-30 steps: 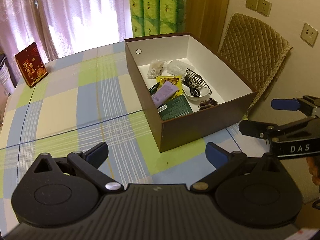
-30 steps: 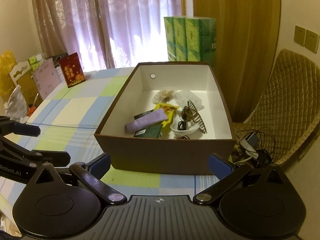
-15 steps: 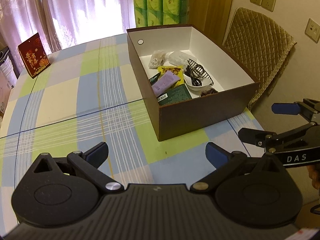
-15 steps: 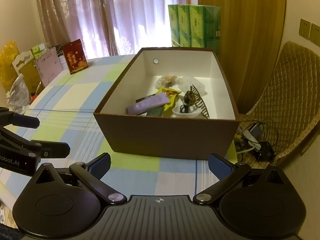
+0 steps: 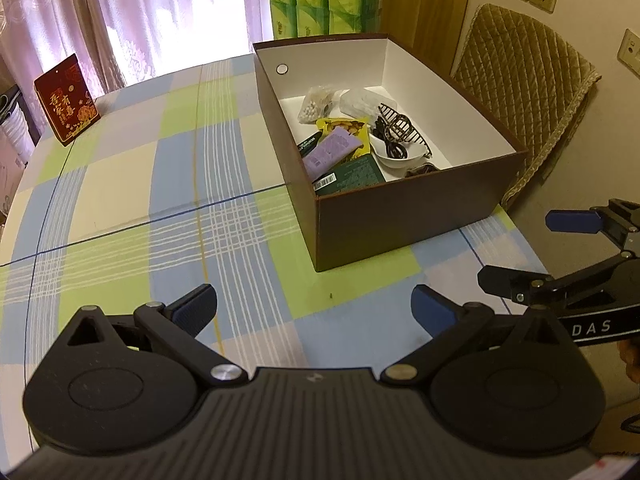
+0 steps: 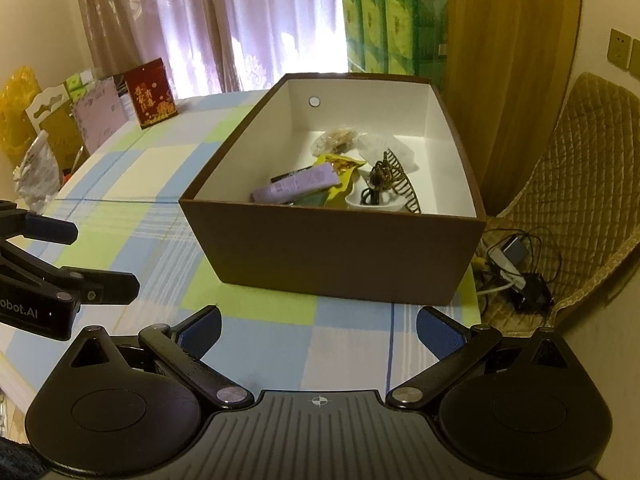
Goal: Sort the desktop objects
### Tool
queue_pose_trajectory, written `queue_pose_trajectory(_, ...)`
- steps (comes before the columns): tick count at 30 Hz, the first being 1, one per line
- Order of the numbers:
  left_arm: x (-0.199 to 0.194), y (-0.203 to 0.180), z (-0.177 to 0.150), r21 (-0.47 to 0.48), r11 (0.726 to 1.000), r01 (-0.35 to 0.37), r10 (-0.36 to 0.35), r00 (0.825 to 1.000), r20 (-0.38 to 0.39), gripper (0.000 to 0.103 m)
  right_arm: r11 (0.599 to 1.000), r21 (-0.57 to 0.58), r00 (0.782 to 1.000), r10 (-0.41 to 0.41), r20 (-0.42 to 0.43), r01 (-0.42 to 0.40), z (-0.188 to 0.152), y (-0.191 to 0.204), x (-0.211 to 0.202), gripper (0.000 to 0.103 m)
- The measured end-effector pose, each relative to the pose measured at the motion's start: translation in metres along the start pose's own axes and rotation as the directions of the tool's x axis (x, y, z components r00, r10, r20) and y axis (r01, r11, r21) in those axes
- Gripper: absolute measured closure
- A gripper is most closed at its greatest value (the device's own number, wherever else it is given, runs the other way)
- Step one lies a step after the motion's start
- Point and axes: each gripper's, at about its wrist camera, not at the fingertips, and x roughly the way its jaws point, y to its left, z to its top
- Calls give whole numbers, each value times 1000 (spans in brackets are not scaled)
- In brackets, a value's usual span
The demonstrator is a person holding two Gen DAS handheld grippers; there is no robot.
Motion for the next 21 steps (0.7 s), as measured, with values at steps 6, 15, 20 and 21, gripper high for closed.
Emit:
queue_pose_trajectory(6,6,-1,-1,-7,1000,-10,10,1000,-18,1,1000,-15,1000,-2,-24,2,-4,-1,9,2)
queue_pose_trajectory(15,13,-1,-2,-8,1000,-28,28,999,-37,1,999,-33,998,-2,-59,0,-11,-2,22,2)
queue_pose_trajectory(20,16,-2,-2,-5,999,-34,33,998,-45,1,999,-40,997,-1,-72,-2,-12,-3,26,2)
queue_pose_trajectory(21,17,-2,-2,-4,999,-34,34,998,-48,1,999,-42,997,-1,-75,-2,-13,-3,27,2)
